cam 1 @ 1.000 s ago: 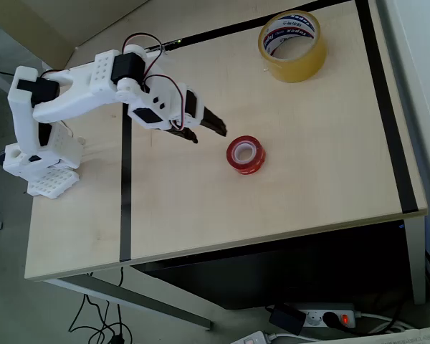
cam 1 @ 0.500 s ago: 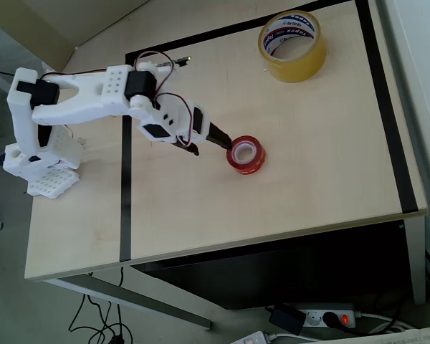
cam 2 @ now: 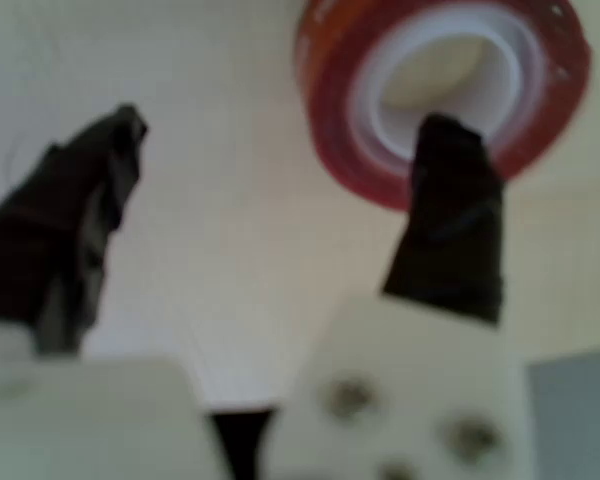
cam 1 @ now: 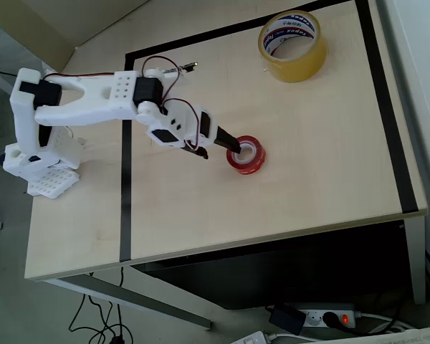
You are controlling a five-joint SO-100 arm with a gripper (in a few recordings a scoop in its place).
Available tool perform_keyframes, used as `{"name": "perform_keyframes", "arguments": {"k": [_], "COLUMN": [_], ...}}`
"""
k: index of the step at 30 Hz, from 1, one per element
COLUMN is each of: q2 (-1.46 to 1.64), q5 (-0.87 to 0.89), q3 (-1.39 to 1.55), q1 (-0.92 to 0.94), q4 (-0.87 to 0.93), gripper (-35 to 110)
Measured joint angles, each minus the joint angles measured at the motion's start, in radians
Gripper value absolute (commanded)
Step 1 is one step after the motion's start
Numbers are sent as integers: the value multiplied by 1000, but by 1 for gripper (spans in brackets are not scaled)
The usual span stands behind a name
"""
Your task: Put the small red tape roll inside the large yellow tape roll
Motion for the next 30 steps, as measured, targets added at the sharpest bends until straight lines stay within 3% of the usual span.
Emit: {"name": "perform_keyframes", "arguments": {"k": [4,9,20,30], "q2": [-38,-57,-107,-431], "q5": [0,0,0,-86], "q3": [-3,-32,-167,-891], "q1": [0,0,-12,-115], "q4": [-11,-11,46,233], "gripper": [23,0,0,0]}}
